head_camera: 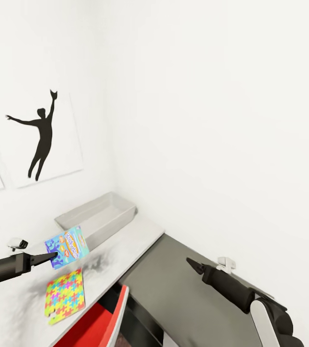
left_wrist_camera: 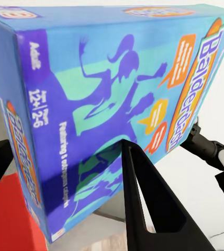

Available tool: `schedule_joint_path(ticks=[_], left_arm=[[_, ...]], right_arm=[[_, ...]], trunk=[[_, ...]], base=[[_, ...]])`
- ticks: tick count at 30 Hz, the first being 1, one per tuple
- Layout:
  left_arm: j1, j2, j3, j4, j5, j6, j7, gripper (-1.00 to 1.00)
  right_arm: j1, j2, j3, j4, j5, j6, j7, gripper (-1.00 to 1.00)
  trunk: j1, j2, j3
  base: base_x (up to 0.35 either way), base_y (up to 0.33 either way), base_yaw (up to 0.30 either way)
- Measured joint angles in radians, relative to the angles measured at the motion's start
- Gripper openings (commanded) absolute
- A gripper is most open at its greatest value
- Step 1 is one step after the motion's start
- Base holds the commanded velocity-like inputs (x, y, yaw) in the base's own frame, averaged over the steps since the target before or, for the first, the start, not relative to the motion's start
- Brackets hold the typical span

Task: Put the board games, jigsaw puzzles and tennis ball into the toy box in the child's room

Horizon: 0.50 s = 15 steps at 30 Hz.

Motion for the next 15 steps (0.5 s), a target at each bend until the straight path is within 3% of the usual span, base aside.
schedule_joint_path(ticks=[15], left_arm=[[0.0, 0.0, 0.0, 0.0, 0.0, 0.0, 0.0, -1.0]], right_arm=[[0.0, 0.0, 0.0, 0.0, 0.0, 0.0, 0.0, 1.0]], trunk=[[0.0, 0.0, 0.006]], base=[[0.044, 0.064, -0.063]])
